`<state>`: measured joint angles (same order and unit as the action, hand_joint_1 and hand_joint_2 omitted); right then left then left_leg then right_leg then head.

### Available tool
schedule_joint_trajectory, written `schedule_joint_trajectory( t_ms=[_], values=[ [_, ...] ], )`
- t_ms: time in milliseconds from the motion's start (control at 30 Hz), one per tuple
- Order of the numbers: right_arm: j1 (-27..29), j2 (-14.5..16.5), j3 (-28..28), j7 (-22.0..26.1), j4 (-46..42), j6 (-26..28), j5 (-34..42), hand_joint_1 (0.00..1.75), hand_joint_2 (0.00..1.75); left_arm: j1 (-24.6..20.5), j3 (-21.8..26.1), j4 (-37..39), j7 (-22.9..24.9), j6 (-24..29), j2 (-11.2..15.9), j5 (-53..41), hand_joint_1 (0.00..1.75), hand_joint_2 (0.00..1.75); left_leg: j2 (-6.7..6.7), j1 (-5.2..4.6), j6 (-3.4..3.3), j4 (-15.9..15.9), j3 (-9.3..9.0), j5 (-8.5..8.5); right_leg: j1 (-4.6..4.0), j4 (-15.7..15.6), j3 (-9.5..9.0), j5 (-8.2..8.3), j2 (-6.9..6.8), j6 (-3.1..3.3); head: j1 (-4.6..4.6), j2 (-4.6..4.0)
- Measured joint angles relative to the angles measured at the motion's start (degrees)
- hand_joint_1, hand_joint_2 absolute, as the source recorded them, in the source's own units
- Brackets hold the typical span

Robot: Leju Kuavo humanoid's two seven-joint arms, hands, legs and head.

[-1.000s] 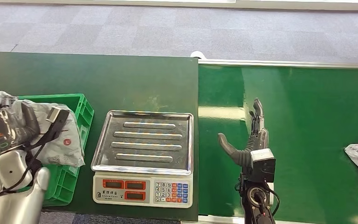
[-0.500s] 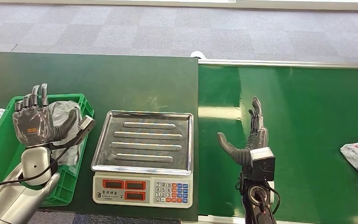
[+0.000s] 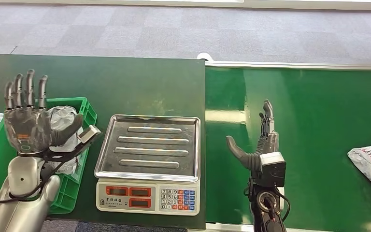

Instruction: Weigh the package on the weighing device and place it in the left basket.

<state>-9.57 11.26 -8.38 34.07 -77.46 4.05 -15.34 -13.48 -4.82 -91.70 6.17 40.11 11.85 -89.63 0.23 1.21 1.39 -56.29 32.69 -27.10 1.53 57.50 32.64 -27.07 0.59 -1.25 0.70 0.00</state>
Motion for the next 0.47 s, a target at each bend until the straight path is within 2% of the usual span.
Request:
schedule_joint_trajectory(
  t_ms=[67,200,367,400,467],
  values=[
    [-0.1,0.0,0.0,0.0,0.0,0.1,0.0,0.0,1.75,0.4,3.5,-2.5,-4.8,0.0,-3.3,0.8,0.0,0.0,-0.09,0.02,0.0,0.0,0.0,0.01,-0.02,0.0,-0.02,0.0,-0.05,0.0,-0.01,0.0],
    [-0.2,0.2,-0.3,0.0,0.1,0.5,0.3,0.0,1.75,0.5,10.7,-6.4,-22.6,0.0,-10.6,7.0,0.0,0.0,-0.12,0.04,0.01,0.0,-0.01,0.02,-0.04,0.0,-0.05,0.0,-0.07,0.0,-0.01,0.0],
    [-0.4,0.2,-0.5,0.1,0.3,0.9,0.6,0.0,1.75,-0.1,19.5,-7.4,-40.5,0.0,-19.4,19.2,0.0,0.0,-0.16,0.04,0.01,0.0,-0.01,0.02,-0.03,0.0,-0.06,0.0,-0.1,0.0,0.0,0.0],
    [-0.5,0.2,-0.6,0.2,0.4,0.9,0.7,0.0,1.75,-0.2,20.5,-7.1,-43.4,0.0,-20.6,22.8,0.0,0.0,-0.17,0.04,0.01,0.0,-0.01,0.02,-0.03,0.0,-0.06,0.0,-0.1,0.0,-0.02,0.0],
    [-0.8,0.2,-0.7,0.3,0.6,0.9,0.8,0.0,1.75,-0.2,21.0,-6.5,-45.3,0.0,-21.8,27.2,0.0,0.0,-0.16,0.04,0.01,0.0,-0.01,0.02,-0.03,0.0,-0.06,0.0,-0.1,0.0,-0.01,0.0]
  ],
)
